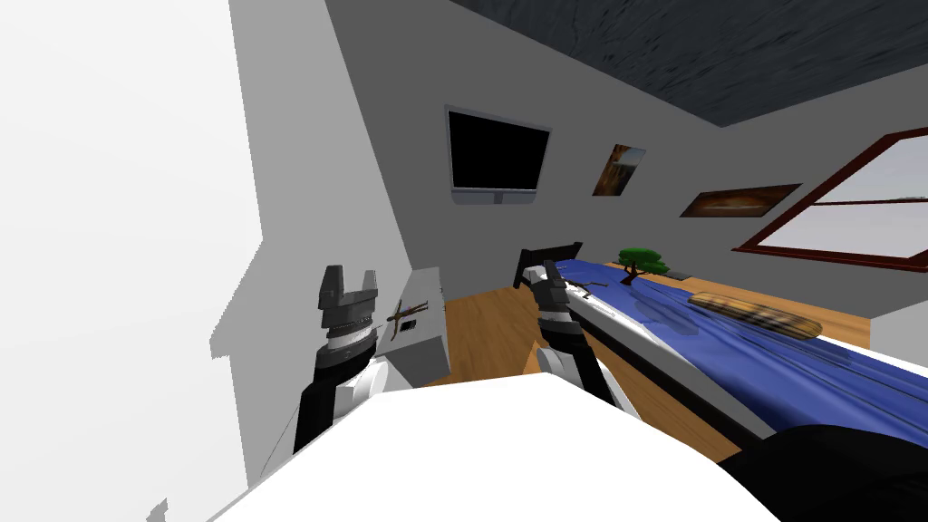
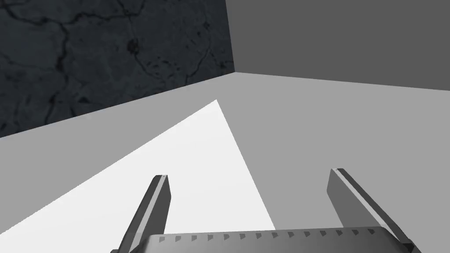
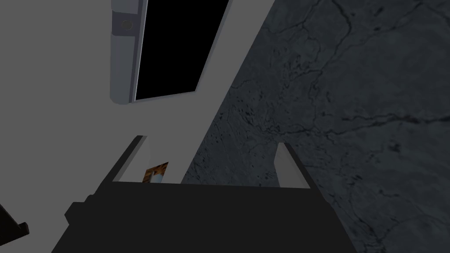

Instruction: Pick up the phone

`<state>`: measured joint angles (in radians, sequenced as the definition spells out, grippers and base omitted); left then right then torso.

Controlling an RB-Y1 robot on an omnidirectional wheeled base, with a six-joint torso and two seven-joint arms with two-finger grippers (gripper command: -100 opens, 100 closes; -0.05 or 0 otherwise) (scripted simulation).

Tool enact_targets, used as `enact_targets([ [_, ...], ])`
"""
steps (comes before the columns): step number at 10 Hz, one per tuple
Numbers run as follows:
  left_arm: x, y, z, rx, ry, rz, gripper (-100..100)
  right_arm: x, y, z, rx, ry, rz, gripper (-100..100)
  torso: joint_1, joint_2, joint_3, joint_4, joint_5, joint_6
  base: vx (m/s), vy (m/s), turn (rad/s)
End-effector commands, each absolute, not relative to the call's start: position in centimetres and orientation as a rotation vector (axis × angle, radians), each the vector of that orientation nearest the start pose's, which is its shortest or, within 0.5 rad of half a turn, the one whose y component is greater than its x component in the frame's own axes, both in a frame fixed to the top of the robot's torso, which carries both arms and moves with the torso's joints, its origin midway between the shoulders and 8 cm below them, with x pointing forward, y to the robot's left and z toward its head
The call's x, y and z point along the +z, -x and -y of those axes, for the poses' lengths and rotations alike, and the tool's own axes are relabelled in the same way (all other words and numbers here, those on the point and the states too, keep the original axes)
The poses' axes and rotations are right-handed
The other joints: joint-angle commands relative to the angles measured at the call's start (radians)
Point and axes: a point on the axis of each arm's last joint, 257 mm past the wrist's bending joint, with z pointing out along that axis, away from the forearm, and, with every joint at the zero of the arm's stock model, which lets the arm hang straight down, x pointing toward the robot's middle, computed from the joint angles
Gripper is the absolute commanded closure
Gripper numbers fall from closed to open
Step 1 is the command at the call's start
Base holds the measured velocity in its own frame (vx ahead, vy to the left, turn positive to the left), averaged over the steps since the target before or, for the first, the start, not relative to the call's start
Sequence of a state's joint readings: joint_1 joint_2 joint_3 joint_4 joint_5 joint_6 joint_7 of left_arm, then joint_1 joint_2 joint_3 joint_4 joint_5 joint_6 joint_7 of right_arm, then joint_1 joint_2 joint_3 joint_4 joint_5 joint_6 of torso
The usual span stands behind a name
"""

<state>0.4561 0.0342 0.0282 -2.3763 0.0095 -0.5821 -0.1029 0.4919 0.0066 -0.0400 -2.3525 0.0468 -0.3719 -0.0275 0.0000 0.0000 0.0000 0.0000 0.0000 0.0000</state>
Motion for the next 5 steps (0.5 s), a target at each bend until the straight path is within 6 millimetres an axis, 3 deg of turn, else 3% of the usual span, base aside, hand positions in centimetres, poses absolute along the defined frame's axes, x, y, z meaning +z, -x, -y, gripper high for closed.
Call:
enact_targets([
  [1,8.3,-31.9,-27.4,-1.230,0.454,-0.547,-100,3.5,-34.9,28.9,1.246,-0.681,-0.653,0,0.000,0.000,0.000,0.000,0.000,0.000,0.009,-0.037,-0.015],
  [5,6.0,-34.4,-28.4,-1.190,0.525,-0.648,-100,3.5,-34.9,28.9,1.246,-0.681,-0.653,0,-0.003,-0.002,-0.001,0.000,-0.001,0.000,0.022,-0.053,-0.009],
])
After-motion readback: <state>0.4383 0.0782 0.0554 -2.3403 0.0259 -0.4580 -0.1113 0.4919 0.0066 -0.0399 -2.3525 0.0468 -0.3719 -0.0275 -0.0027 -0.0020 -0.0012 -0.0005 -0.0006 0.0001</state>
